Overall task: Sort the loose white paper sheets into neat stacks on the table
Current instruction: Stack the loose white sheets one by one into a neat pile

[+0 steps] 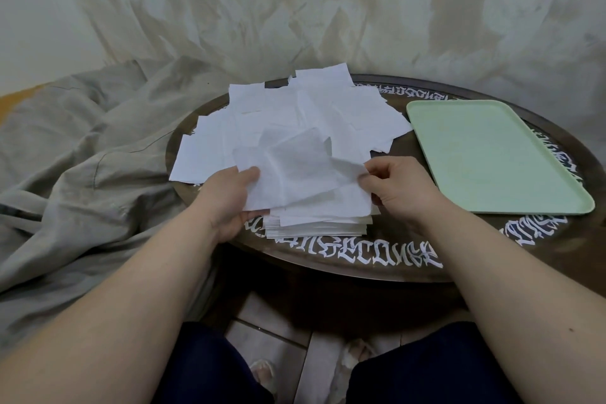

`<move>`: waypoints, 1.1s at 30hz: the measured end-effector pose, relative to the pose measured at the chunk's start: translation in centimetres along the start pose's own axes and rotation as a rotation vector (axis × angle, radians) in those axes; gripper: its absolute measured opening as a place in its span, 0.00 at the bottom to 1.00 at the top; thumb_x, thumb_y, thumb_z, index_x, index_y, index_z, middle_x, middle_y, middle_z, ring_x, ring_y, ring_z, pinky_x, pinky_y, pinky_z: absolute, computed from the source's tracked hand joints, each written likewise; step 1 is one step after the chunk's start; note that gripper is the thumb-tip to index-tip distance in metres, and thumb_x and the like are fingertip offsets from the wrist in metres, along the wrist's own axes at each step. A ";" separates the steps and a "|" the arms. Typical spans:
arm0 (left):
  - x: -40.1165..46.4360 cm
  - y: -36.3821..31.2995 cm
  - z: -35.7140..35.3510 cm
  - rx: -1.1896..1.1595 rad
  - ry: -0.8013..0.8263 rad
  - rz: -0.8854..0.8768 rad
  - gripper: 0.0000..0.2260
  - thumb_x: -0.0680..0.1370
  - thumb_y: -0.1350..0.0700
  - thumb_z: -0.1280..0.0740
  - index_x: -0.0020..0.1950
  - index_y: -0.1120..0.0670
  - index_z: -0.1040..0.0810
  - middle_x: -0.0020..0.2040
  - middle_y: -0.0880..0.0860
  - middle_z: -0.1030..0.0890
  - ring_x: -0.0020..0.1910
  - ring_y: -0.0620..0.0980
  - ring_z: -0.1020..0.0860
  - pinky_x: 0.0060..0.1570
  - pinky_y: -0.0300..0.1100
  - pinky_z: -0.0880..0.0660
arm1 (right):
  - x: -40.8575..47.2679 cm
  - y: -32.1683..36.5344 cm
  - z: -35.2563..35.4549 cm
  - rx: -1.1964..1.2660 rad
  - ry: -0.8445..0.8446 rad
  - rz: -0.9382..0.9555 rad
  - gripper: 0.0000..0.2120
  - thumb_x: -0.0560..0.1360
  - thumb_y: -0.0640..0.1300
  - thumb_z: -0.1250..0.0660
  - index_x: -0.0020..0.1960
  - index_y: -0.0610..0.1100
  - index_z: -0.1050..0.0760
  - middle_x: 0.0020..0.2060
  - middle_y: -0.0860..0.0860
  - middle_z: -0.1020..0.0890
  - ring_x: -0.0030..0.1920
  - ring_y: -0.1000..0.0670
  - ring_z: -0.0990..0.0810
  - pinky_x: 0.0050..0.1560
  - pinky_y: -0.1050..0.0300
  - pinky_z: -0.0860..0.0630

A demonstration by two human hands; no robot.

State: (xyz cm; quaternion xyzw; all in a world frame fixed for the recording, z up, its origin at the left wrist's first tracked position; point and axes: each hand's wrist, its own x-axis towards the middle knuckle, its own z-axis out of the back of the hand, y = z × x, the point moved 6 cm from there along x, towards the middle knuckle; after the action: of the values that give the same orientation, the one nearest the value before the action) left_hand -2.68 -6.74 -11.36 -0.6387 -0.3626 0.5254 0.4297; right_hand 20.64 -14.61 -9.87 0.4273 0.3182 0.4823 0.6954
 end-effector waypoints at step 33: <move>0.5 0.1 1.0 0.375 -0.014 -0.022 0.06 0.77 0.64 0.34 0.50 0.65 0.20 0.47 0.62 0.17 0.43 0.60 0.19 0.45 0.52 0.22 | -0.7 -0.9 0.3 0.263 -0.028 -0.128 0.10 0.76 0.39 0.37 0.42 0.40 0.18 0.36 0.47 0.19 0.33 0.53 0.22 0.37 0.58 0.27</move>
State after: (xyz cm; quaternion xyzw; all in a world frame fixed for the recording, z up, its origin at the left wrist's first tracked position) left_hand -3.58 -6.21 -11.73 -0.5394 -0.2683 0.5836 0.5444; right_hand 21.03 -15.48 -10.51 0.5002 0.3953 0.3850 0.6673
